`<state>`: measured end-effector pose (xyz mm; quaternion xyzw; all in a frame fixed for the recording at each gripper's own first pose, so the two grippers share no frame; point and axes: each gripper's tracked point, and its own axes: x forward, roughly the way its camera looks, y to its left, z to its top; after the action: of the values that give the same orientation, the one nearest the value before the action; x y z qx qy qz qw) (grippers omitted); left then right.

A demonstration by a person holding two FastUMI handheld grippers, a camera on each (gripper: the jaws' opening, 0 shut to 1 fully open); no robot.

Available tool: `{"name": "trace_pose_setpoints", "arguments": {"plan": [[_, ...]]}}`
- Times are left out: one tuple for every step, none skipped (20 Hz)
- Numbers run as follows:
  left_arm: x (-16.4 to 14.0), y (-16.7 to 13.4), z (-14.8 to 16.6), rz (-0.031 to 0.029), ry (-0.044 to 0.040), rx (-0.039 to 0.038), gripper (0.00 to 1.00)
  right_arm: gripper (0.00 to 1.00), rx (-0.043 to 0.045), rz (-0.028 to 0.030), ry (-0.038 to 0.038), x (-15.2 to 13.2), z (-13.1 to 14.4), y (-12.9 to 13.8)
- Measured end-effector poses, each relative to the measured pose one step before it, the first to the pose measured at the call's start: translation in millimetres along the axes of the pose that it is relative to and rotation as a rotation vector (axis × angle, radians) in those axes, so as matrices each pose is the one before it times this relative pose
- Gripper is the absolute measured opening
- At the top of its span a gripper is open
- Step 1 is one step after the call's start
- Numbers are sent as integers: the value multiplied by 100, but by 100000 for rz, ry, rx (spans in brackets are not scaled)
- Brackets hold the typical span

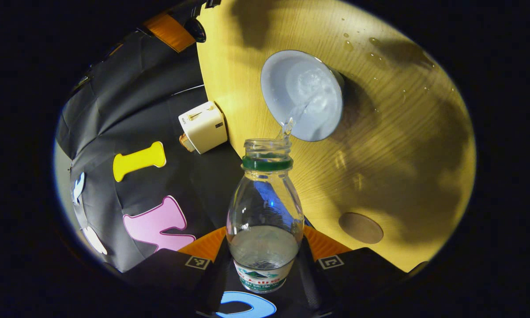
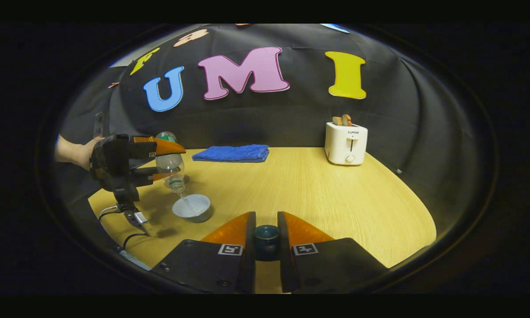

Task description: Open the teacup lid with one hand, grasp the water bottle and pour water into the teacup with the other hand; after pouring, place the water bottle on the coaster and then close the teacup lid.

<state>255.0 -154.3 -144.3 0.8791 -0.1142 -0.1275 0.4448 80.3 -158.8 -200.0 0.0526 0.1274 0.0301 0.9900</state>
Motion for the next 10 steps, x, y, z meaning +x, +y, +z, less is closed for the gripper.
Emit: {"name": "trace_pose_setpoints", "arguments": {"plan": [[-66, 30, 123, 239, -247, 703, 73, 26, -167, -4, 133, -46, -61, -18], [-44, 62, -10, 401, -190, 549, 73, 26, -151, -73, 133, -8, -94, -103], [-14, -34, -6, 259, 61, 730, 73, 21, -120, -16, 244, -22, -29, -40], [-8, 190, -142, 509, -90, 594, 73, 26, -137, -25, 215, -79, -45, -24], [-89, 2, 50, 348, 8, 642, 73, 26, -83, -73, 62, -3, 1, -34], [50, 102, -98, 549, -191, 705, 73, 26, 13, -40, -2, -38, -40, -161], [-26, 57, 70, 537, -304, 576, 73, 26, 55, -117, -84, 40, 113, -36], [-29, 327, -35, 914, -264, 11, 74, 26, 100, -92, -187, -56, 13, 41], [-168, 164, 50, 715, -298, -83, 73, 26, 136, -40, -142, -6, 55, -23], [84, 622, -249, 883, 259, 804, 73, 26, 184, -21, -172, -5, 92, 17]]}}
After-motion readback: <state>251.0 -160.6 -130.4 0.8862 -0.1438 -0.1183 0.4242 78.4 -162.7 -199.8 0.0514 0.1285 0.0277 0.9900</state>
